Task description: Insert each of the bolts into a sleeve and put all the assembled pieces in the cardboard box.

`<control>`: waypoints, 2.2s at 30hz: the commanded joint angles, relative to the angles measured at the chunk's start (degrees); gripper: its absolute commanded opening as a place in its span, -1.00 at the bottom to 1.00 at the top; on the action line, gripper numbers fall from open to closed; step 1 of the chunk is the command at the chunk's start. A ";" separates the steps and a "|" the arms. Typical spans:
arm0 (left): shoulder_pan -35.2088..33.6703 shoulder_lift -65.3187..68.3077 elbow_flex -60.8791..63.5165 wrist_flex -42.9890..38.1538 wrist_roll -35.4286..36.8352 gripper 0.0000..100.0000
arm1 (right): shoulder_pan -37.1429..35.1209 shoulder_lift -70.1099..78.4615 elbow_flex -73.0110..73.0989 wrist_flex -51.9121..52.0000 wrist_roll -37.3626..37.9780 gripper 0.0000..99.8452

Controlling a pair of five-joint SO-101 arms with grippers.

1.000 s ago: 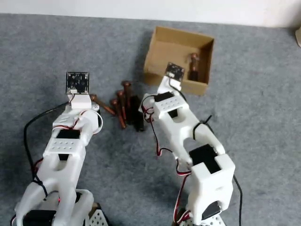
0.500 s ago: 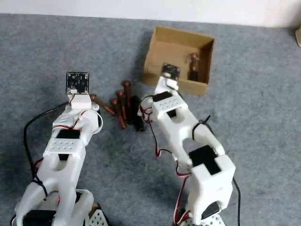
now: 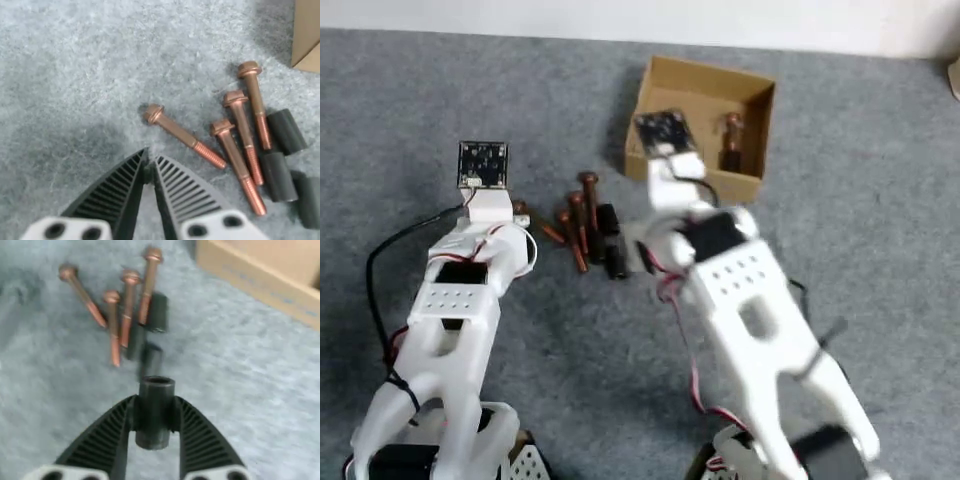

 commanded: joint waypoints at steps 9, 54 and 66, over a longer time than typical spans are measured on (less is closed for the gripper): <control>1.45 17.89 -19.21 12.92 1.67 -0.82 | 8.31 -35.91 36.53 -15.96 13.71 -0.99; 4.79 51.30 -47.78 28.31 44.40 -0.73 | 8.31 -45.32 52.53 -28.09 13.71 -0.99; 10.42 46.29 -46.99 34.02 35.87 -0.99 | 8.40 -45.67 52.88 -28.09 13.71 -0.99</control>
